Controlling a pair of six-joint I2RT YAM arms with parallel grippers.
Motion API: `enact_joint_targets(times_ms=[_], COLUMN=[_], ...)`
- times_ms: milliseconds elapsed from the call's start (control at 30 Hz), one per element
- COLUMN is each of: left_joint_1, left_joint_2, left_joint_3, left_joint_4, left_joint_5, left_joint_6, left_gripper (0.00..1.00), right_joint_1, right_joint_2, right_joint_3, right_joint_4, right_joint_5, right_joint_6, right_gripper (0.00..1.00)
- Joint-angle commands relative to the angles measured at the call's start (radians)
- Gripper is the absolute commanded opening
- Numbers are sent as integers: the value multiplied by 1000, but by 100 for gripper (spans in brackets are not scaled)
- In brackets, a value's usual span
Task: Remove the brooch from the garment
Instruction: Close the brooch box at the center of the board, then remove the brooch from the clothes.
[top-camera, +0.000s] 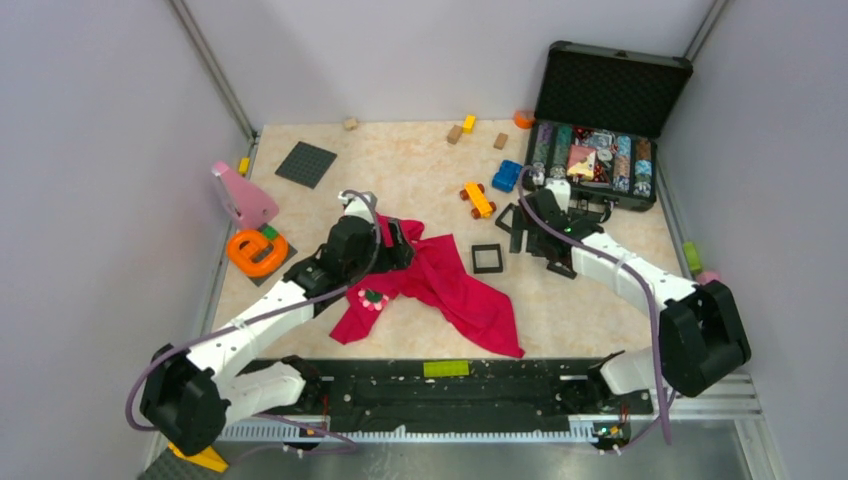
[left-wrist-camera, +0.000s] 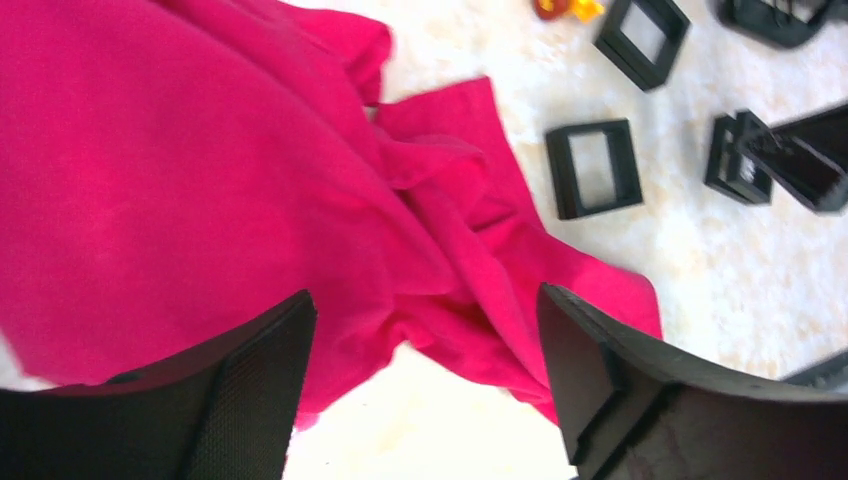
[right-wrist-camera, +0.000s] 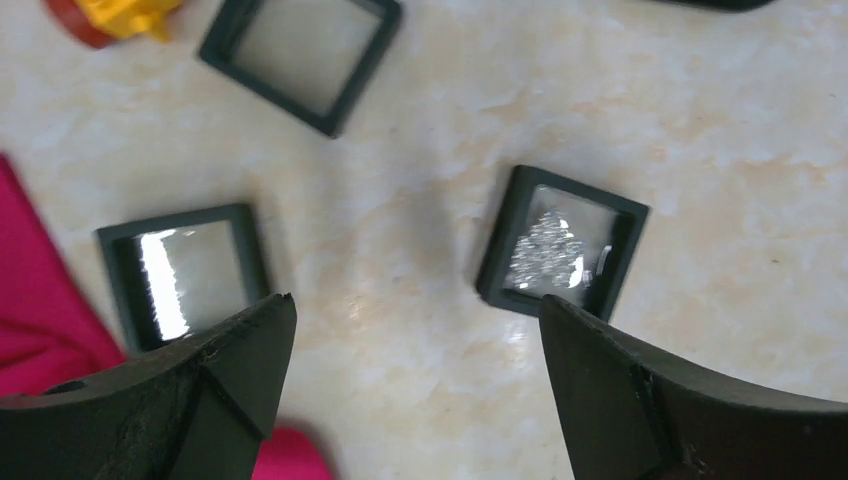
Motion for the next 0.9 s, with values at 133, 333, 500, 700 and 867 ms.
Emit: enact_joint_targets(times_ms=[133, 333, 500, 700, 867], left_joint_1=[207, 324, 456, 542, 575], left_joint_2=[-118, -190, -182, -152, -63], left_joint_3=[-92, -168, -248, -314, -337], left_joint_4=[-109, -113, -53, 21, 108], left_joint_5=[-106, -100, 54, 200, 313], left_joint_6=[-52, -91, -112, -116, -123], left_gripper=[90, 88, 87, 84, 78], right_joint_1=[189, 334, 382, 486, 494], right_joint_2=[102, 148, 242, 306, 414], right_joint_3=[139, 149, 180, 250, 332], right_joint_4=[24, 146, 199, 269, 273], right_joint_5=[-103, -258, -363, -402, -396], right_joint_6=[1, -53, -55, -135, -149], right_gripper=[94, 90, 84, 86, 79])
